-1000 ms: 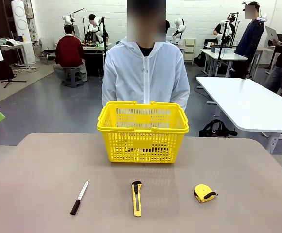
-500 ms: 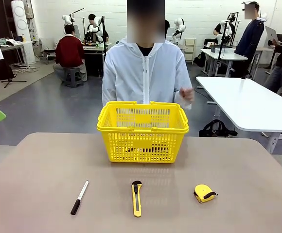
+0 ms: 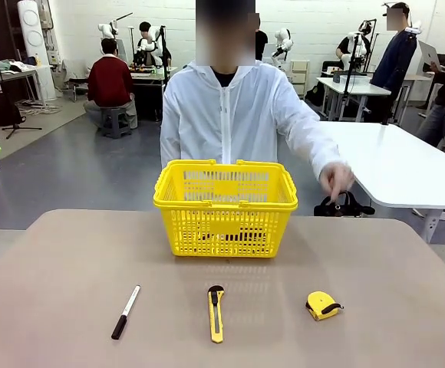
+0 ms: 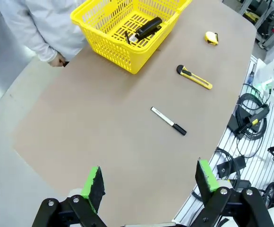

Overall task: Place the items the person wants into the basket.
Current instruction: Pick up the item the person points to and place it in the Market Basket.

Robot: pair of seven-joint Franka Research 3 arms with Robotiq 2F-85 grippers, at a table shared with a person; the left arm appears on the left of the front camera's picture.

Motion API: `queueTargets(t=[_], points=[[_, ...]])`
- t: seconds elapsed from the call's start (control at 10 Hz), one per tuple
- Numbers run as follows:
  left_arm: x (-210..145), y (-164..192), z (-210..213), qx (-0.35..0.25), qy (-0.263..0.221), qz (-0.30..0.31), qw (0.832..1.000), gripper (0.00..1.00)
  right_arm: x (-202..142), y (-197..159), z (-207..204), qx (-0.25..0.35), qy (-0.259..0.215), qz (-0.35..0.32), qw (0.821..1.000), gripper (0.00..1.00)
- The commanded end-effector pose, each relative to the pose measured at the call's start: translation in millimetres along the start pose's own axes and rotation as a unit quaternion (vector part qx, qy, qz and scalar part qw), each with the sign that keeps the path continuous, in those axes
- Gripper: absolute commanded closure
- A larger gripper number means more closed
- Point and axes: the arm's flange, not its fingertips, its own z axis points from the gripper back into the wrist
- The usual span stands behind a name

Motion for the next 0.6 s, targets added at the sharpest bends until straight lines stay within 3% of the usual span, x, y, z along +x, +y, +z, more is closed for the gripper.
queueTargets(t=[0.0,0.4,0.5], points=[[0,-4,2,0.003,0.001,-0.001,1.0,0.0,0,1,-1,0.003,-0.003,0.002,1.0,0.0],[0,-4,2,0.003,0.001,-0.001,1.0,0.0,1,12,7,-0.008,0.011,-0.012,1.0,0.0],[0,-4,2,0.003,0.001,-0.001,1.0,0.0,15,25,-5,-0.031,0.058,-0.037,0.997,0.0]])
